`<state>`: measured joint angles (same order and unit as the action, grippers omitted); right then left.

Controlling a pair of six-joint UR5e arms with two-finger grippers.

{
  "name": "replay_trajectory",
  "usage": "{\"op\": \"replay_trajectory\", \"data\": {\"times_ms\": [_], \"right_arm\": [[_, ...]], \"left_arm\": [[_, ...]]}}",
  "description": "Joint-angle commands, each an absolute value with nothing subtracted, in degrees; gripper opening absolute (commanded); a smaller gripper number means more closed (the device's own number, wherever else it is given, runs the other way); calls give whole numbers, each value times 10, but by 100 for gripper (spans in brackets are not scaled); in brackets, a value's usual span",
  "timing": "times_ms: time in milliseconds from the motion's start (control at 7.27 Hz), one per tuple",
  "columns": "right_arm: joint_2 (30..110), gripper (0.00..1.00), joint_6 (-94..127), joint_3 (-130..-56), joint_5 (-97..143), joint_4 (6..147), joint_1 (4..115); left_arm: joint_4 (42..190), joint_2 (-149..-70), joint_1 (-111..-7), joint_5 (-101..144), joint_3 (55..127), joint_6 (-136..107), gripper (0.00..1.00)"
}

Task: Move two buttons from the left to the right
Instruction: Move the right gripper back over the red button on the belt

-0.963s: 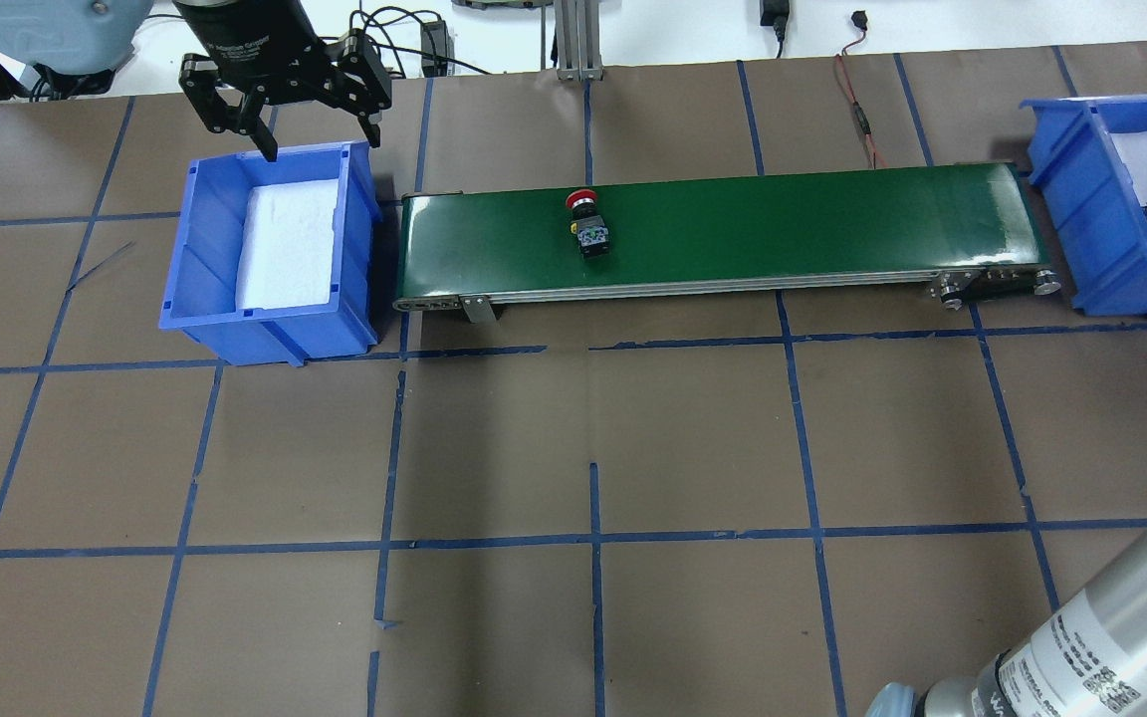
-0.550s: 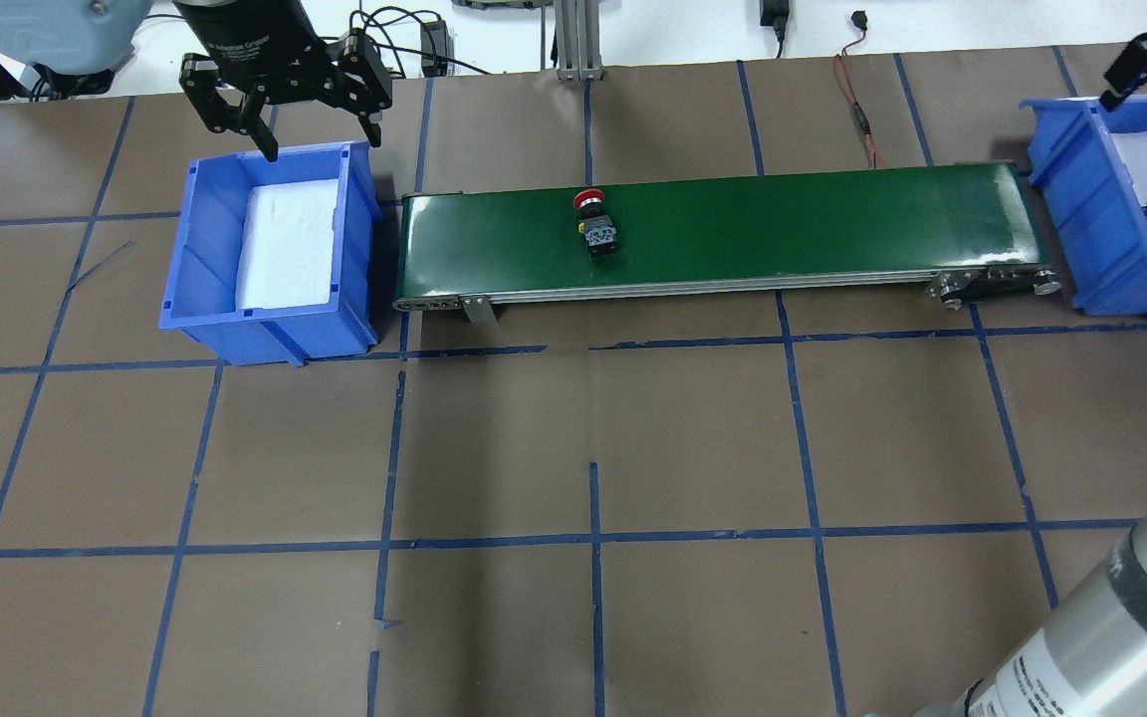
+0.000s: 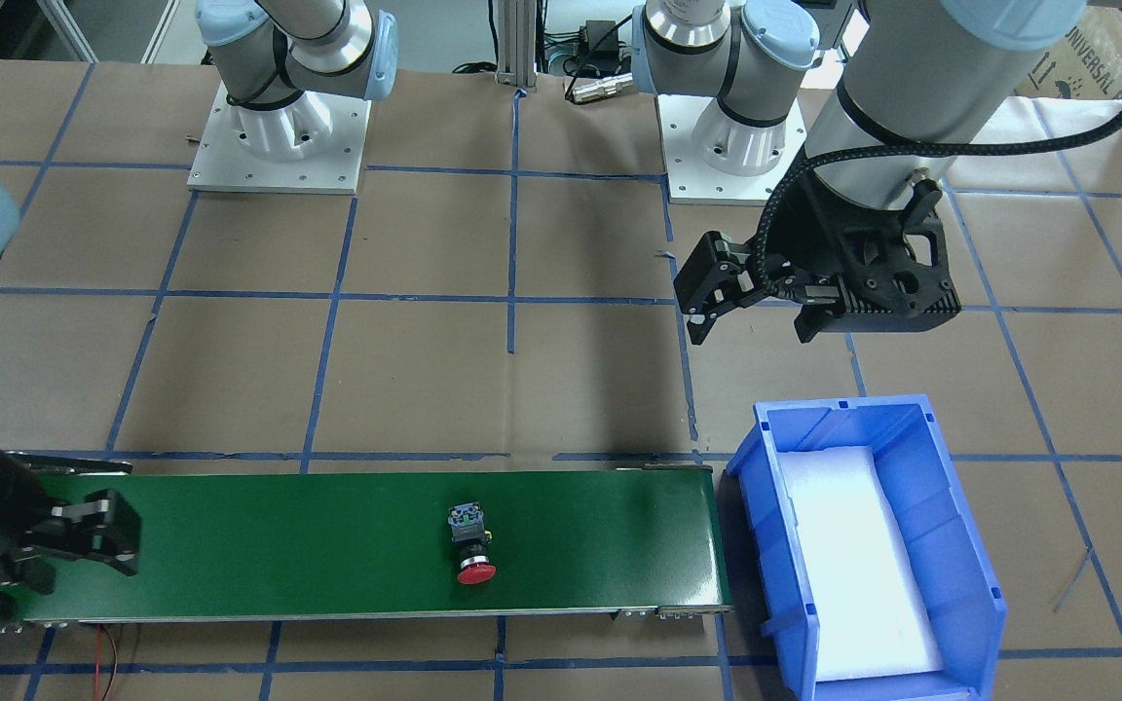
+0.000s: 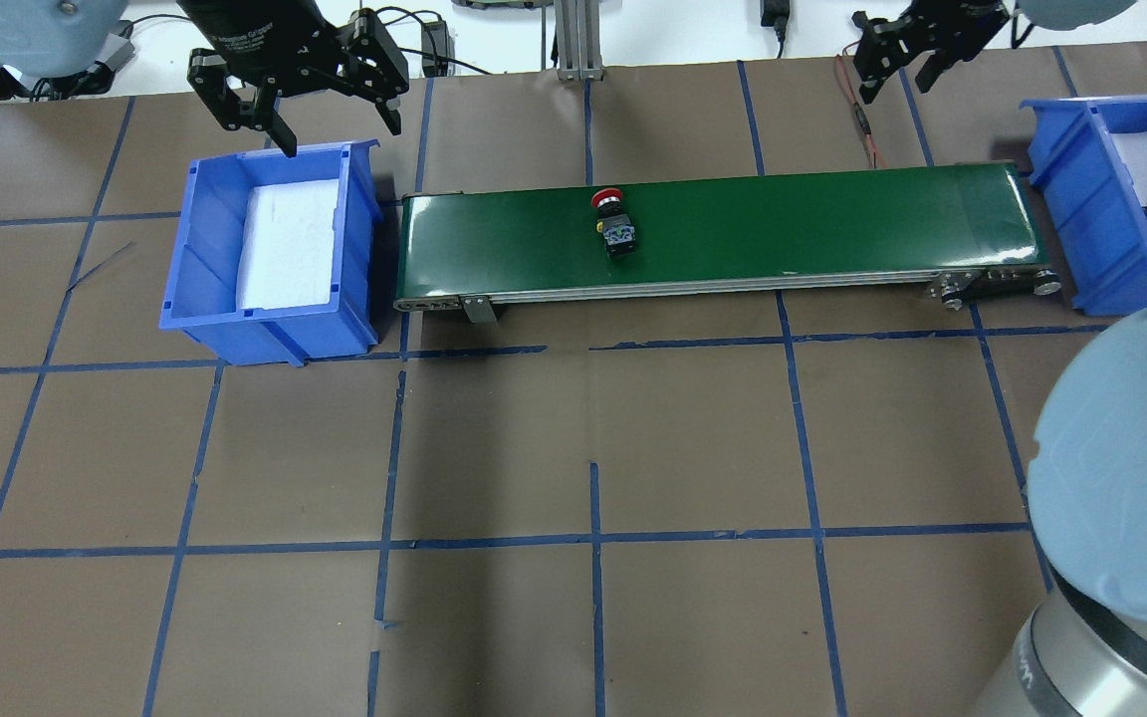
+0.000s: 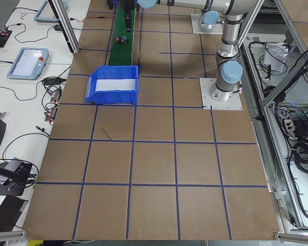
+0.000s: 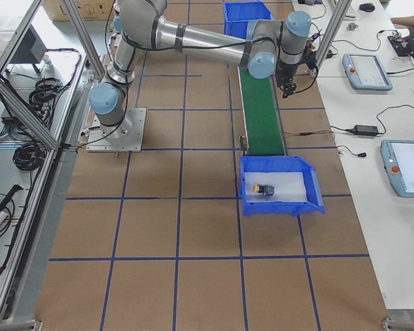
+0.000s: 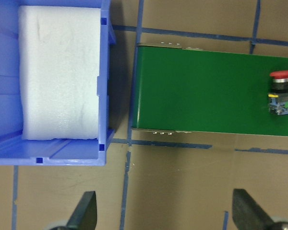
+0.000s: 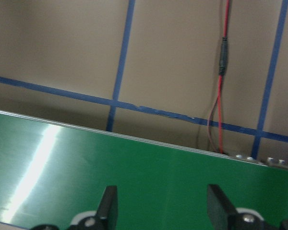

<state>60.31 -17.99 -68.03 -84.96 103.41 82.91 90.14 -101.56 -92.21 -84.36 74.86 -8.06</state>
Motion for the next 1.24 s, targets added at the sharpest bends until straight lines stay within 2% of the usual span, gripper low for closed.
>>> {"op": "replay_trajectory", "data": {"times_ms": [0,275,688,1100], "right_arm": [[596,70,-102,-683,-848,1034,897],[592,70,-93,-714,-848,1048,939],[597,70,-32,-775,-847,1097,967],[591,70,-7,-781,-856,1110,1001]], "left_arm": [[902,-1004,-923,-884,769,-81,100],[890,-979,-916,-883,817,-81,100],[886,-977,-914,-879,811,-80,100],[877,-979,-911,-875,800,-81,100]]}}
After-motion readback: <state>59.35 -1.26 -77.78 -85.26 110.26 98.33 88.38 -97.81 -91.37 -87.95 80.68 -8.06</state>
